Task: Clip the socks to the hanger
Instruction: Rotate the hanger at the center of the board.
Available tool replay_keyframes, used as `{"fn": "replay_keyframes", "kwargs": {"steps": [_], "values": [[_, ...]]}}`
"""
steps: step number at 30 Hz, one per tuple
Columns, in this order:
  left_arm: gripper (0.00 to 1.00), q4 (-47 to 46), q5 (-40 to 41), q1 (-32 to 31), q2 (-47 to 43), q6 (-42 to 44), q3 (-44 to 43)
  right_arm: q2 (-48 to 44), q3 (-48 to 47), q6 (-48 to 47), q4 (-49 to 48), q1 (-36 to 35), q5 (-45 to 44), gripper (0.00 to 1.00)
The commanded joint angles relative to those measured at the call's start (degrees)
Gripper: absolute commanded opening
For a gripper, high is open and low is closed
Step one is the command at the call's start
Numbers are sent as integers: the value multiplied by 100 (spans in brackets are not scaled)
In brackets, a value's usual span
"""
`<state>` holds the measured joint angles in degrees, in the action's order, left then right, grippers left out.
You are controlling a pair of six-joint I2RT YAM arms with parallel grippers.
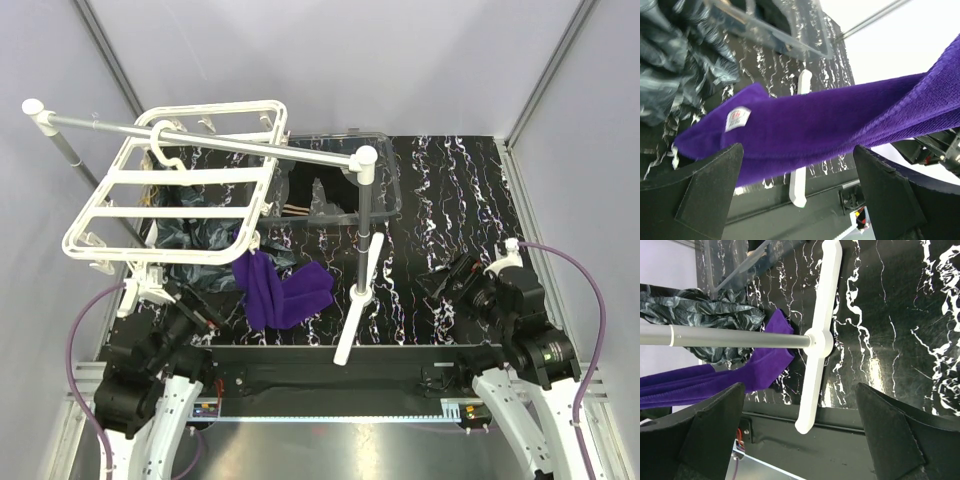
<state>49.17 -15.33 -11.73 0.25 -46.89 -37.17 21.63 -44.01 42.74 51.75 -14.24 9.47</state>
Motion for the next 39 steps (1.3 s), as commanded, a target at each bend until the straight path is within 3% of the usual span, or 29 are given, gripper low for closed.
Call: {"fn": "replay_keyframes", "kwargs": {"steps": [1, 6, 12, 17, 21, 25, 33, 39], "values": [[99, 751, 171, -5, -378, -268, -413, 123, -170, -337, 178, 9, -122, 100], [99, 306, -1012, -14, -166, 286, -458, -272, -82, -880, -252, 9, 1201, 100], [98, 382, -1051, -5, -149, 347, -449, 77, -230, -1495, -543, 9, 2750, 100], [95, 462, -1103, -14, 123, 523, -388, 683, -1196, -2068, 19, 18, 2568, 98], [93, 366, -1191, -14, 265, 506, -247, 1141, -1628, -1963, -130, 9, 3095, 93], [91, 295, -1235, -5, 318, 462, -98, 1142, -2190, -1981, 160, 0, 2937, 93], [91, -21, -1349, -14, 441, 400, 253, 1414, -2235, -1866, 301, 9, 3780, 91], [90, -223, -1429, -14, 493, 321, 377, 1976, -1998, -2164, 265, -640, 3309, 91]]}}
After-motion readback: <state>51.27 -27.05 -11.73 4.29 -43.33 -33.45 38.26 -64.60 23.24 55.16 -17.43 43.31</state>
